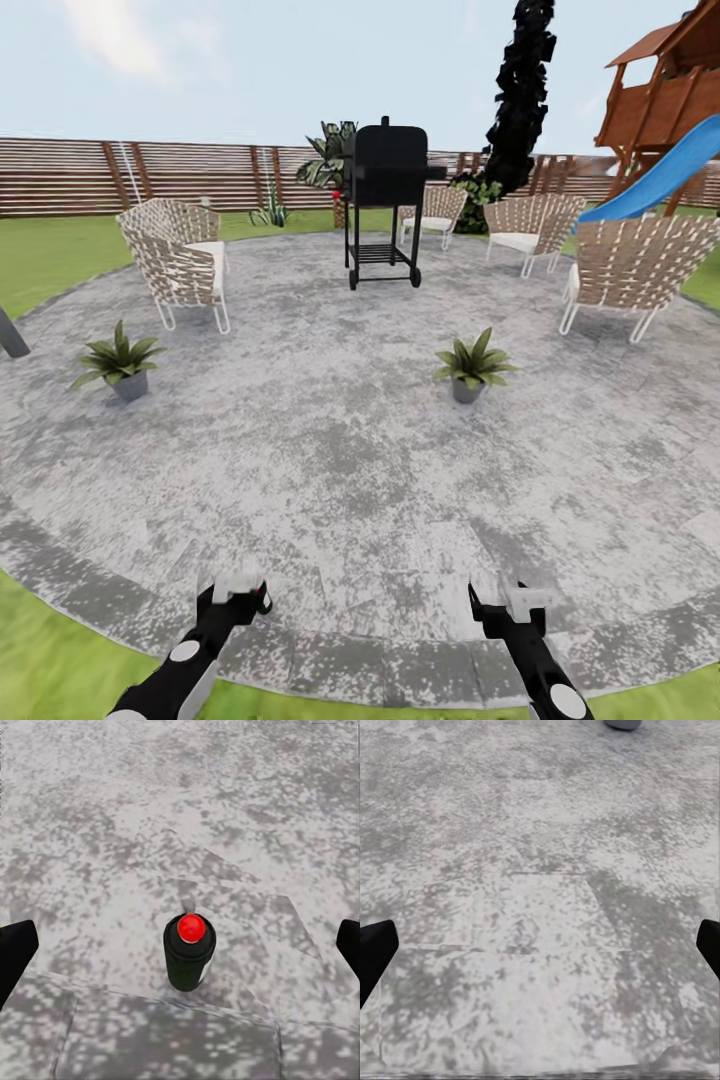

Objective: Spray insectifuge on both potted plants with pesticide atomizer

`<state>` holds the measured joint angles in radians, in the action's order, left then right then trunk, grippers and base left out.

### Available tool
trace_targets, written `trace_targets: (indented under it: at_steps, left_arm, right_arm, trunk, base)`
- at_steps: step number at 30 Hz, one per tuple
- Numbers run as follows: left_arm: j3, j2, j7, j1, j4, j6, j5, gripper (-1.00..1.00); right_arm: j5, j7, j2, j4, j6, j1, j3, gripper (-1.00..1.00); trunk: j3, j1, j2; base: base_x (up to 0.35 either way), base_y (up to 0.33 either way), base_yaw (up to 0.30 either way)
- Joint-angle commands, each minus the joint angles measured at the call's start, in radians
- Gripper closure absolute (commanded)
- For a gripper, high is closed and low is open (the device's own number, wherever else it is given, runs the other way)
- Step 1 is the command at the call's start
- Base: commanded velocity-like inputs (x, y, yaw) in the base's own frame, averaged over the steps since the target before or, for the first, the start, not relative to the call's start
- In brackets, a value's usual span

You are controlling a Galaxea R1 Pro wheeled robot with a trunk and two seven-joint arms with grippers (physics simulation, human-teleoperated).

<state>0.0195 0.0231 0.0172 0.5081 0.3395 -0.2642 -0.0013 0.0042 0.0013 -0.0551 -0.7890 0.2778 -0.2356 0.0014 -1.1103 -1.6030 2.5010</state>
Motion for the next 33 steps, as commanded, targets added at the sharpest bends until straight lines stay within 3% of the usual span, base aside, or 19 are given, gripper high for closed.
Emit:
trace_targets:
  at_steps: [1,6,29,33]
  left_arm:
    - [0.002,0.000,0.002,0.000,-0.001,-0.013,0.000,-1.00]
    - [0.002,0.000,0.001,0.000,-0.002,-0.060,0.003,-1.00]
    - [0.002,0.000,0.001,0.000,-0.001,-0.070,0.000,-1.00]
    - [0.002,-0.004,0.001,0.000,-0.001,-0.070,0.000,-1.00]
  right_arm:
    - [0.000,0.000,0.000,0.000,0.003,0.000,0.000,-1.00]
    - [0.000,0.000,0.000,0.000,0.003,-0.001,0.000,-1.00]
    - [0.000,0.000,0.000,0.000,0.003,-0.001,0.000,-1.00]
    - [-0.004,-0.002,-0.001,-0.054,0.003,-0.001,-0.003,-1.00]
  trunk:
    - [-0.006,0.000,0.001]
    - [-0.034,-0.002,0.002]
    - [-0.160,-0.013,0.007]
    - [-0.181,-0.015,0.008]
  base:
    - [0.000,0.000,0.000]
    - [0.000,0.000,0.000]
    - [0.000,0.000,0.000]
    - [0.000,0.000,0.000]
